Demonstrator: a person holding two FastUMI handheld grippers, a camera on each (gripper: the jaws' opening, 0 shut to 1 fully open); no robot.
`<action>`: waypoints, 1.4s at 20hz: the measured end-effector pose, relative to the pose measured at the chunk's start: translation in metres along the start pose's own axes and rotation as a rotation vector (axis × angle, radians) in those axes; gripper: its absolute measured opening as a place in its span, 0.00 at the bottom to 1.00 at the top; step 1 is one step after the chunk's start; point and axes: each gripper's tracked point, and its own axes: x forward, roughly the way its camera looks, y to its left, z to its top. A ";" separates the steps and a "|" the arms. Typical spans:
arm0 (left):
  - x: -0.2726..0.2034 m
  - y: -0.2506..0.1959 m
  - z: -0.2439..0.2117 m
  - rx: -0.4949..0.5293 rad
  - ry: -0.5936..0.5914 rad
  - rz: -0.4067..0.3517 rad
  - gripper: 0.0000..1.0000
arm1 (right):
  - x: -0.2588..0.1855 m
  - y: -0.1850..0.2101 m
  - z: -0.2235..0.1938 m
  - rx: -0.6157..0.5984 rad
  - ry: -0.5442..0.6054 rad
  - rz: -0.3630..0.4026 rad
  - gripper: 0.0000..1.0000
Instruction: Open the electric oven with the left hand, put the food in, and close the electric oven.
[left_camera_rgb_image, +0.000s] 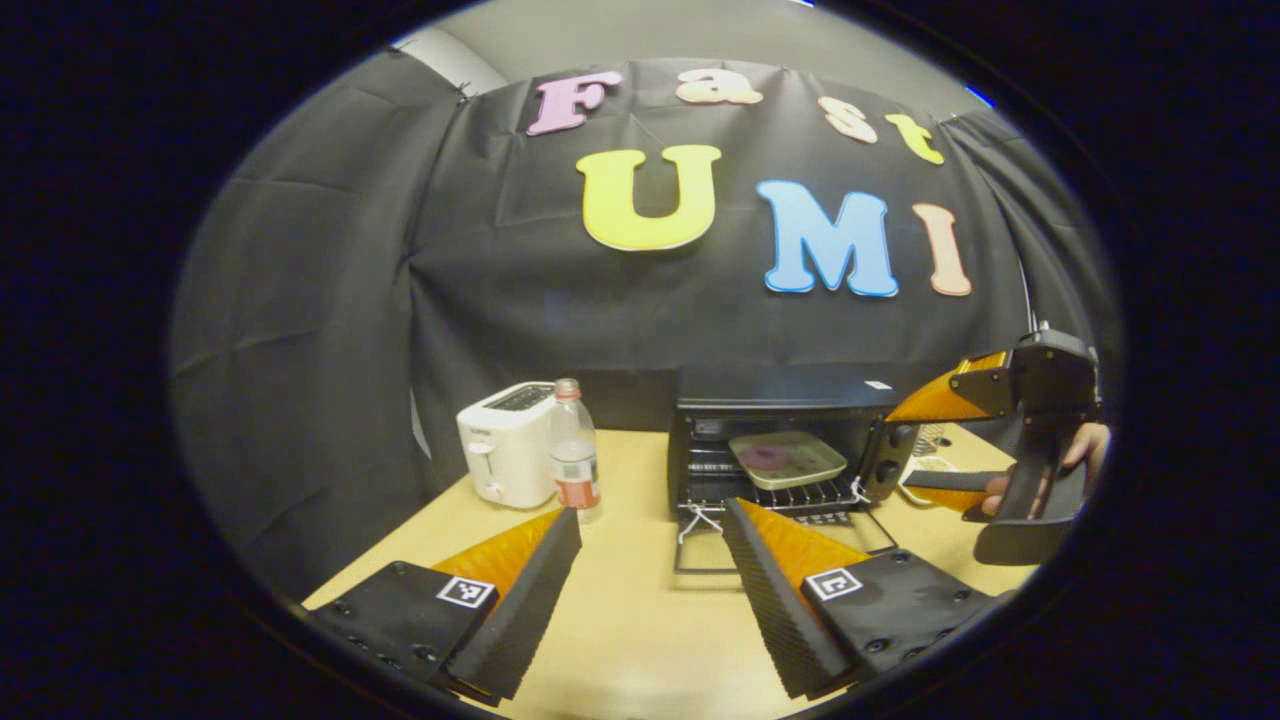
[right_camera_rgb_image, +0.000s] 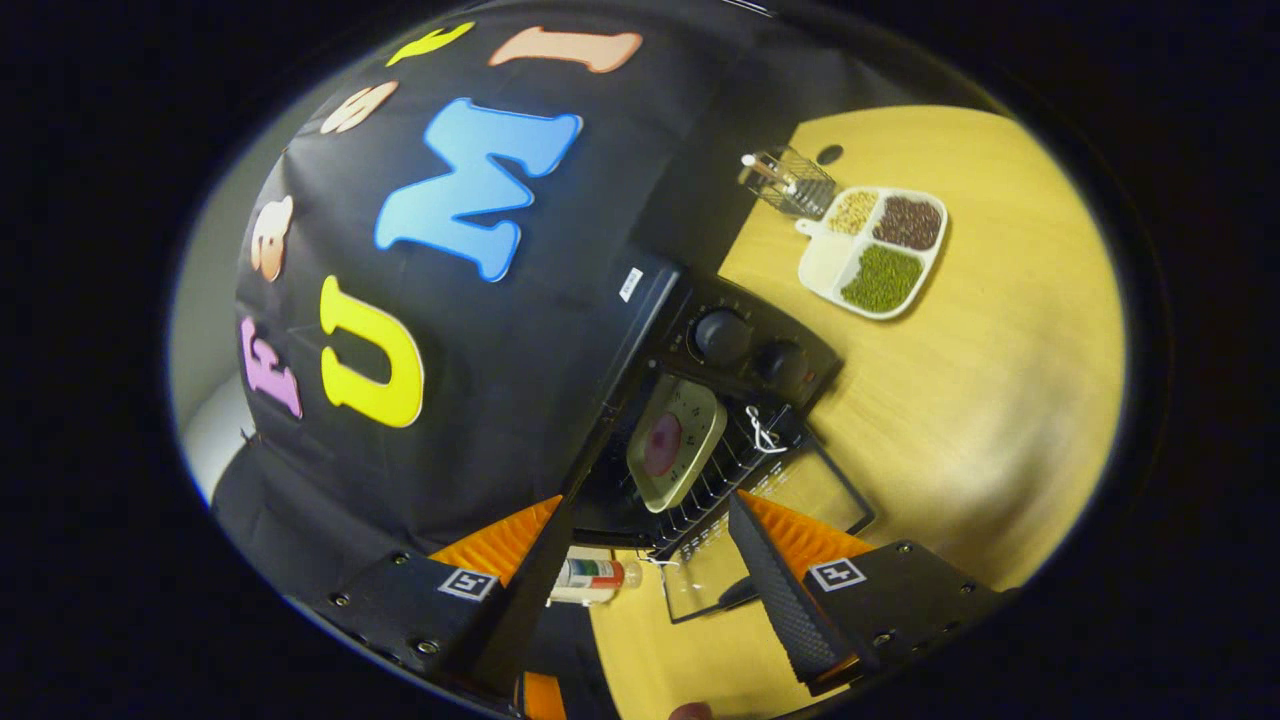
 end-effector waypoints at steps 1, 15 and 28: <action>0.001 -0.008 -0.007 -0.001 0.014 -0.017 1.00 | -0.011 -0.003 0.004 -0.065 -0.010 -0.001 0.97; 0.026 -0.088 -0.102 -0.016 0.250 -0.179 1.00 | -0.133 -0.024 0.037 -0.820 -0.161 -0.067 0.98; 0.083 -0.135 -0.176 0.014 0.440 -0.245 0.98 | -0.182 -0.056 0.064 -0.997 -0.278 -0.256 0.98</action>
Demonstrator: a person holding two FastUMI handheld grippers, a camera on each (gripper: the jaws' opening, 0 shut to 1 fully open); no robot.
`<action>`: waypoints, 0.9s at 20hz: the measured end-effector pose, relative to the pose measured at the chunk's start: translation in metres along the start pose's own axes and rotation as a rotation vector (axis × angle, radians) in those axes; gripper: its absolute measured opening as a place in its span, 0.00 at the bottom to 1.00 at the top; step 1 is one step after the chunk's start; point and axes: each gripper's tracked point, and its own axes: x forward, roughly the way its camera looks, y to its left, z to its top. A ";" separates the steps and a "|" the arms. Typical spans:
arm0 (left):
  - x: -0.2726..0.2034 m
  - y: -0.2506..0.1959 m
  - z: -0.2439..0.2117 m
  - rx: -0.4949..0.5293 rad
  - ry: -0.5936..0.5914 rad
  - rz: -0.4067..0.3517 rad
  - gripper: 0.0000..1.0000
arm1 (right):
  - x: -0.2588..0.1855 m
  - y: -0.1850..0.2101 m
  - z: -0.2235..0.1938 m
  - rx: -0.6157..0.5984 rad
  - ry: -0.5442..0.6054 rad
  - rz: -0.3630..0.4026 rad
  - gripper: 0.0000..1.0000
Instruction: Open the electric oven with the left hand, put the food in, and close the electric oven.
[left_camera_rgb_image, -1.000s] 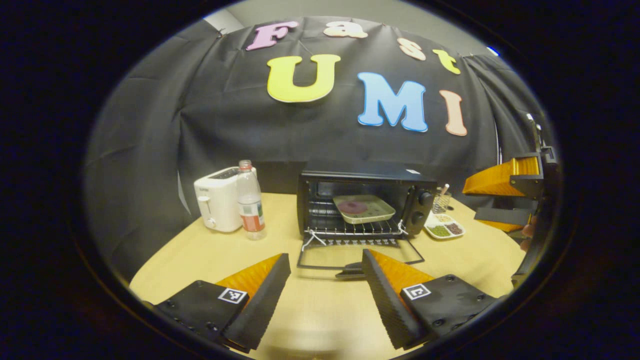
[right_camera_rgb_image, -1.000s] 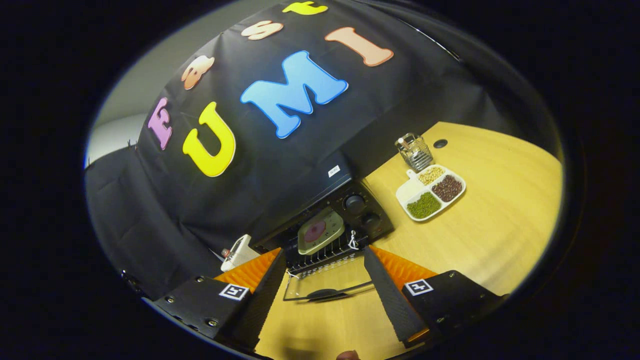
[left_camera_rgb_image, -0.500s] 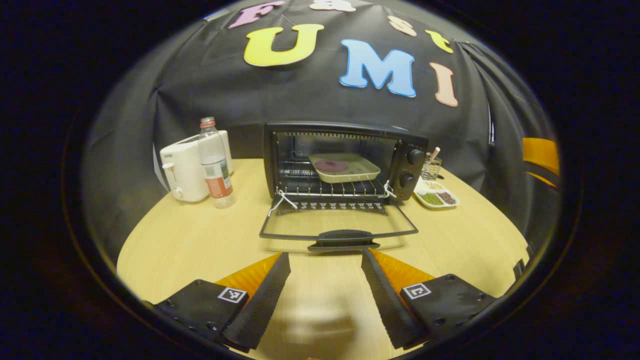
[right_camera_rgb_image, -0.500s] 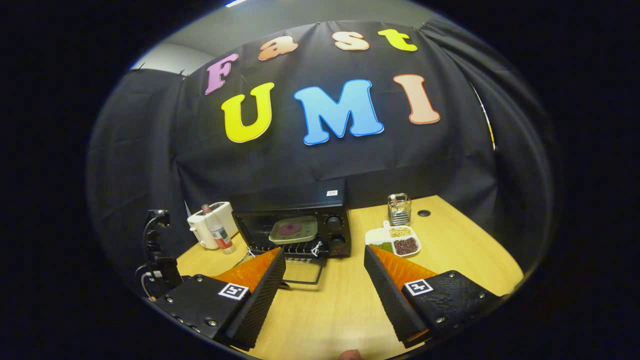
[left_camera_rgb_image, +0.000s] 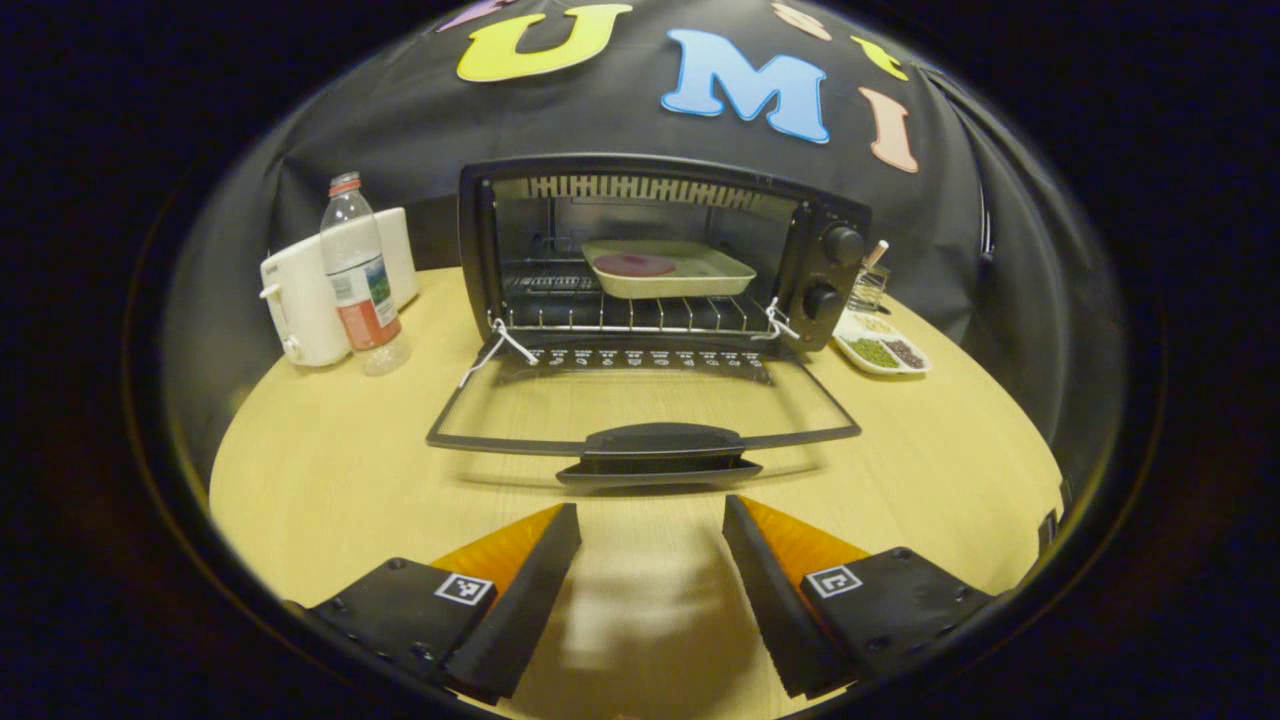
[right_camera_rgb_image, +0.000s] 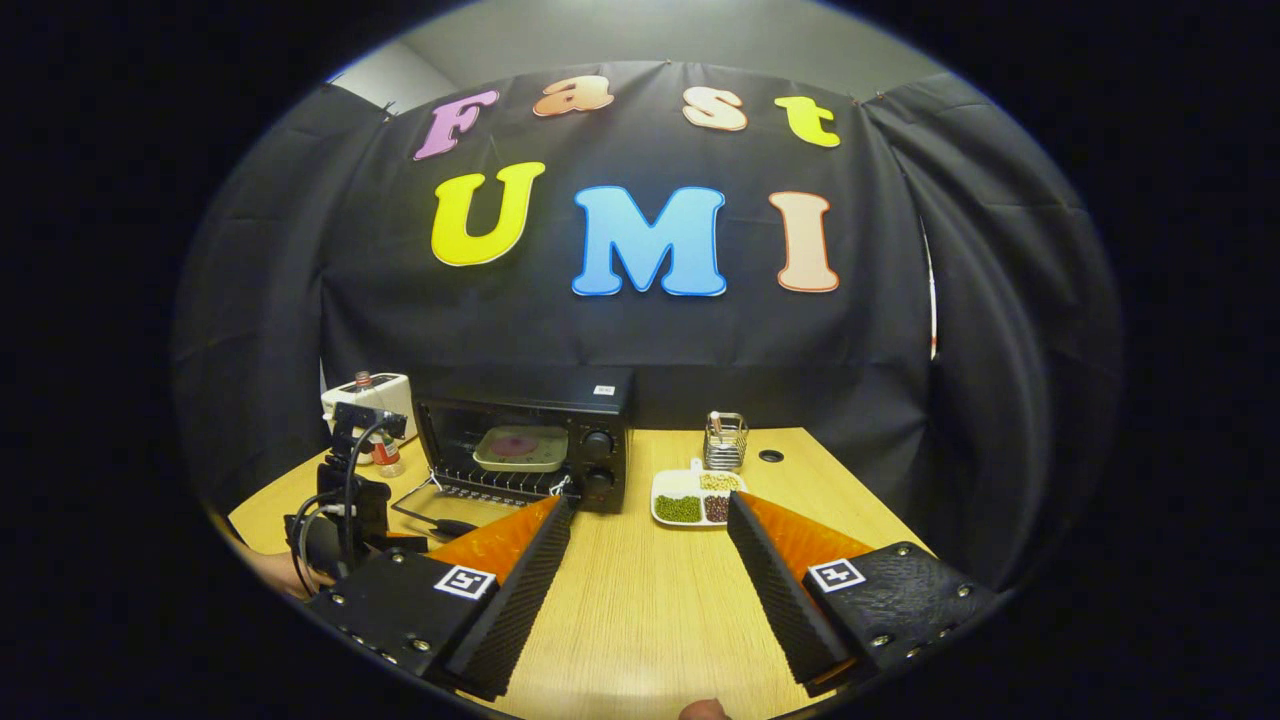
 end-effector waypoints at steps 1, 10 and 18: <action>0.005 0.001 -0.002 0.004 0.008 0.005 0.98 | 0.000 -0.003 -0.003 0.013 0.011 -0.010 0.98; 0.007 0.005 0.014 0.018 -0.033 0.057 1.00 | 0.003 -0.006 0.009 0.027 -0.010 -0.055 0.98; -0.011 0.003 0.057 -0.024 -0.114 0.023 0.97 | 0.009 0.016 -0.011 0.046 0.013 -0.002 0.98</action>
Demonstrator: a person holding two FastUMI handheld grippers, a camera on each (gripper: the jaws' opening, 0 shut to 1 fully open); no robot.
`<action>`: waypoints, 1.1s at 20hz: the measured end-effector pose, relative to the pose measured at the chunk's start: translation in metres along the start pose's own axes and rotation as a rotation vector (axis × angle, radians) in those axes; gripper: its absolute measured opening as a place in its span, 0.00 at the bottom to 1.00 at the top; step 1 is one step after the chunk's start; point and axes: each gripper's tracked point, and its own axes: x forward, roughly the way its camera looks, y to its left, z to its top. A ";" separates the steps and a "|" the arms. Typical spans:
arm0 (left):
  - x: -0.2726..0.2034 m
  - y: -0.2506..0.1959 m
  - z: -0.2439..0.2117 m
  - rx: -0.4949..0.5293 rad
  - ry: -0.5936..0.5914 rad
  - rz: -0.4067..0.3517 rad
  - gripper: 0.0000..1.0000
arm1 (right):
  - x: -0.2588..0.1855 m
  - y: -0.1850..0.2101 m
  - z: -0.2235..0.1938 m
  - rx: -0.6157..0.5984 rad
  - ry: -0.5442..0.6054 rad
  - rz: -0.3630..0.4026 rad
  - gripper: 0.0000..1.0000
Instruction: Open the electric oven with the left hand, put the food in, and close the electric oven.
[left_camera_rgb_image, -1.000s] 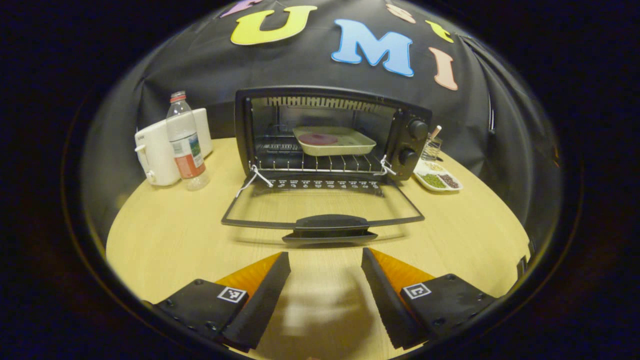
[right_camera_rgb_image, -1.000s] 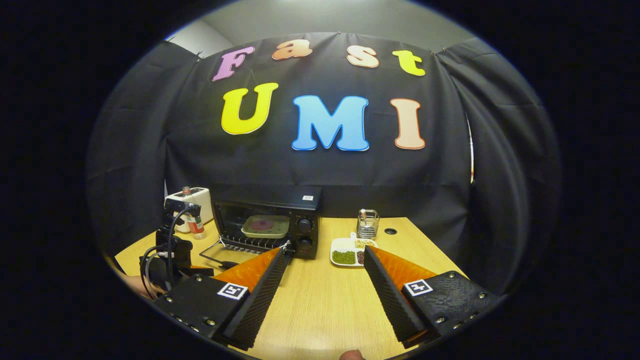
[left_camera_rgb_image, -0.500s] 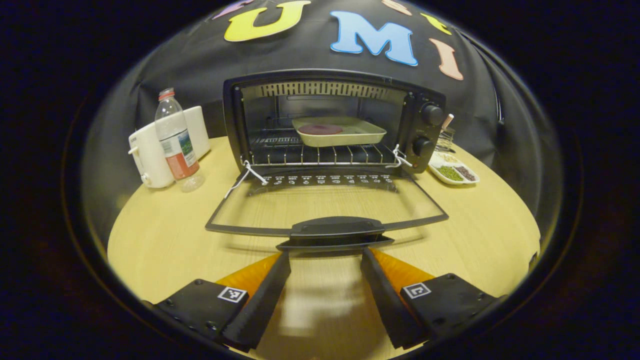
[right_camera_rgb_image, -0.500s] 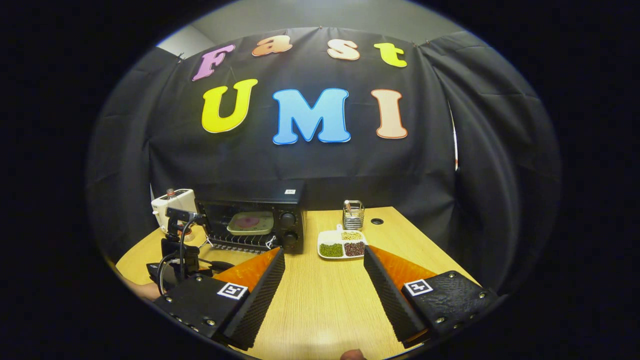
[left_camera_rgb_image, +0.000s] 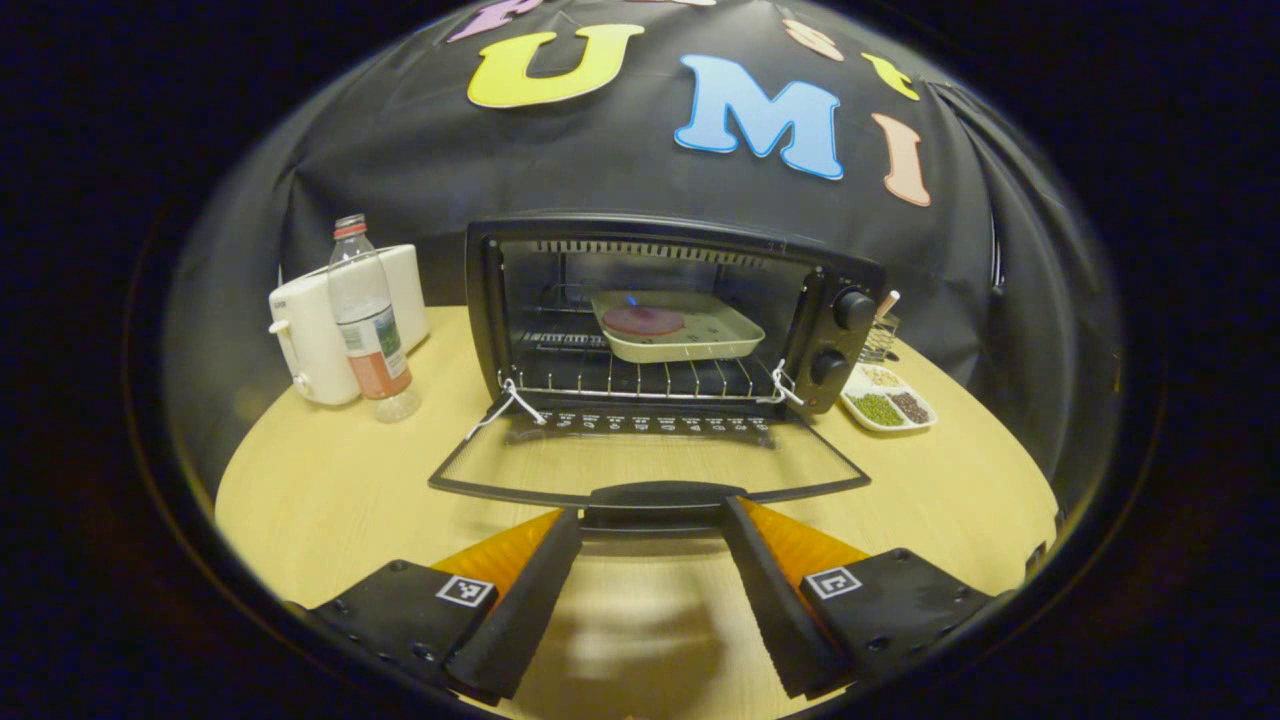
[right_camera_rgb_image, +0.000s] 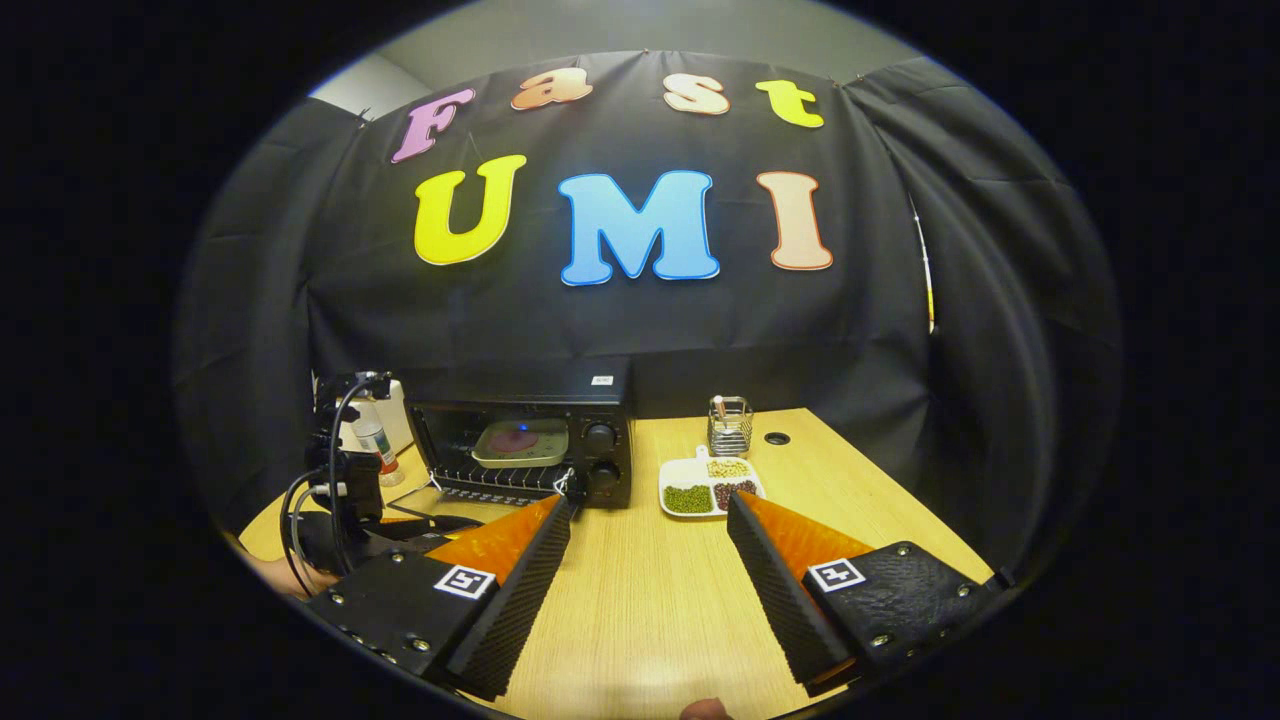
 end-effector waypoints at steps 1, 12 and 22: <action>-0.002 0.001 0.003 0.003 -0.004 0.000 1.00 | 0.000 0.001 -0.001 -0.007 -0.001 0.002 0.98; -0.015 -0.004 0.082 0.096 -0.215 -0.017 0.97 | -0.007 -0.002 -0.013 -0.001 0.005 -0.007 0.98; 0.010 -0.004 0.141 0.138 -0.321 -0.041 0.97 | 0.002 0.004 -0.022 0.001 0.051 -0.007 0.98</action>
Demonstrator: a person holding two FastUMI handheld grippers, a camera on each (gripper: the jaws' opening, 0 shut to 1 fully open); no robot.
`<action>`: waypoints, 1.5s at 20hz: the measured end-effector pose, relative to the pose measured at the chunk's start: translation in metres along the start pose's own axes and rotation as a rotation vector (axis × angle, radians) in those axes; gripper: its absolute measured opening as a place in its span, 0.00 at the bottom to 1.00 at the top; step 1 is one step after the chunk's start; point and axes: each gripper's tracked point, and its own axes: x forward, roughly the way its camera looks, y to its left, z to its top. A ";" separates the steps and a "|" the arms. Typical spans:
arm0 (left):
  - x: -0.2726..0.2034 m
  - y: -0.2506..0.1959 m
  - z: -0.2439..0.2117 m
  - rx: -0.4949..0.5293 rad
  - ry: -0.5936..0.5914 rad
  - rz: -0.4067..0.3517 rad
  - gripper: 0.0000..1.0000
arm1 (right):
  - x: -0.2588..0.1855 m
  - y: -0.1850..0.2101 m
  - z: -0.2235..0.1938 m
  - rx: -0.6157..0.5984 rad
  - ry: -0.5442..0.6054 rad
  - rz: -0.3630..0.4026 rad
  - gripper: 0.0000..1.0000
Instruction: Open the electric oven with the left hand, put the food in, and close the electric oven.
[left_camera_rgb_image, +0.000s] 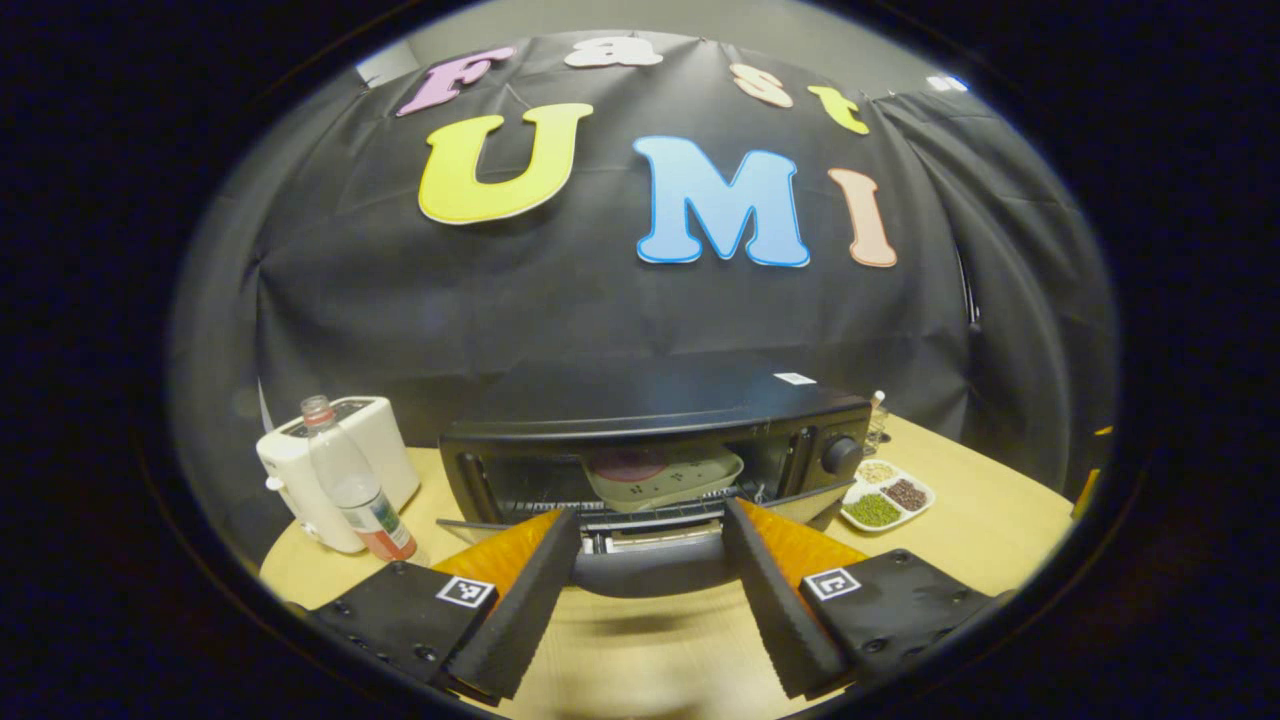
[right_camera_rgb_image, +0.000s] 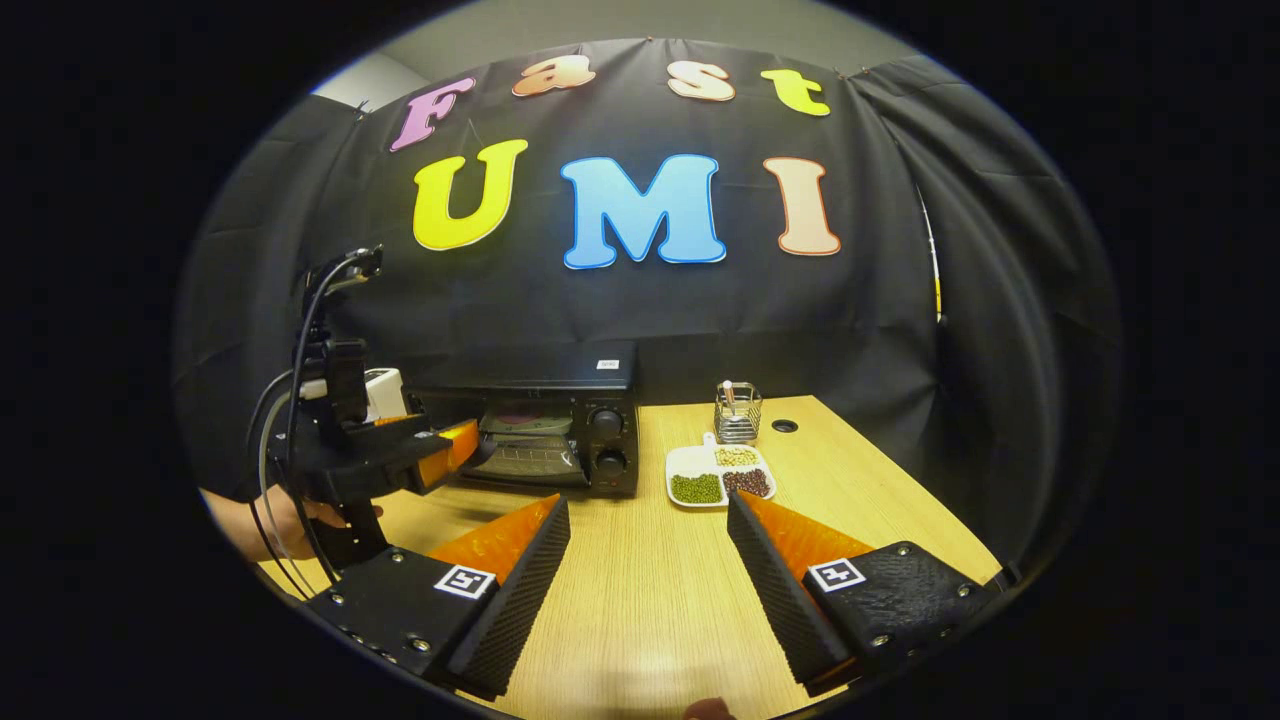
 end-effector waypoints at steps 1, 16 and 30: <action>0.003 0.001 0.004 0.003 -0.009 -0.003 1.00 | 0.000 0.000 -0.001 0.001 0.001 -0.001 0.98; 0.020 -0.003 0.057 0.021 -0.146 -0.011 1.00 | 0.004 0.008 0.019 -0.012 -0.033 0.017 0.98; -0.234 -0.044 0.132 -0.026 -0.296 0.158 1.00 | -0.107 -0.040 0.084 -0.045 -0.284 0.103 0.98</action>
